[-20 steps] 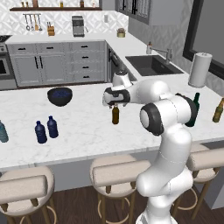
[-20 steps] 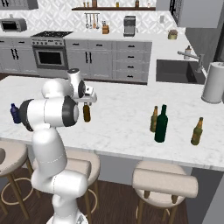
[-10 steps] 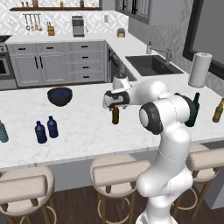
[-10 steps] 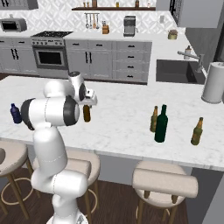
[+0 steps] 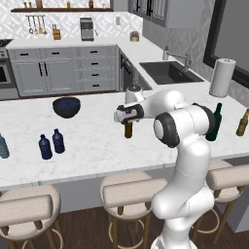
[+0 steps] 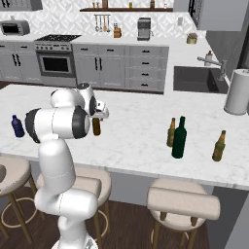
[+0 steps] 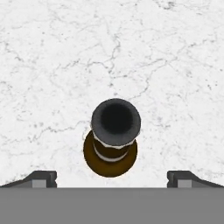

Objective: Move the plastic bottles in the middle to the plastics group, and the glass bottles in the middle to the glass group.

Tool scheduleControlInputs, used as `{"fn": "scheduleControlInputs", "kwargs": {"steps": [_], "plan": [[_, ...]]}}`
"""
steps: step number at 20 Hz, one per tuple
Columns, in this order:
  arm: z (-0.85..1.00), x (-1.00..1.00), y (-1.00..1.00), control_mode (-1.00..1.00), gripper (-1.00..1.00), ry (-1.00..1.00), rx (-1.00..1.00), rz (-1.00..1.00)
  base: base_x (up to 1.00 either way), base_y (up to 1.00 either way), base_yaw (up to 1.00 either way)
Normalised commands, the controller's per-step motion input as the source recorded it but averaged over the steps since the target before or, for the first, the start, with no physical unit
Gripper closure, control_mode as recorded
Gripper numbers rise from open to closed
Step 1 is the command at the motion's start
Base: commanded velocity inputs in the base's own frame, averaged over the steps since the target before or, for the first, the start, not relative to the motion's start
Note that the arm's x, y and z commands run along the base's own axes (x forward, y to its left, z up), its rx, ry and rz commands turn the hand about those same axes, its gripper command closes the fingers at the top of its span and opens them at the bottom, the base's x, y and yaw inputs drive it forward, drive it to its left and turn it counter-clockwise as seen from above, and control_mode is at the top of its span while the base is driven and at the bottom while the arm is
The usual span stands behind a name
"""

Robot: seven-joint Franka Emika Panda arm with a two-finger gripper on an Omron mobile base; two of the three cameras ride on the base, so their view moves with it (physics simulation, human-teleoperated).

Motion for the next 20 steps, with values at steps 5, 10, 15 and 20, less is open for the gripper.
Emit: {"fn": "scheduleControlInputs", "kwargs": {"steps": [5, 10, 15, 20], "plan": [[-0.01, 0.09, 0.0, -1.0, -1.0, -0.05, 0.0, 0.0, 0.0, 0.0, 0.0], [-0.01, 0.0, 0.0, -1.0, -1.0, -0.05, 0.0, 0.0, 0.0, 0.0, 0.0], [-0.11, 0.1, 0.01, -1.0, -1.0, -0.02, 0.0, 0.0, 0.0, 0.0, 0.0], [-0.03, 0.01, 0.0, -1.0, -1.0, 0.0, 0.0, 0.0, 0.0, 0.0, 0.0]]}}
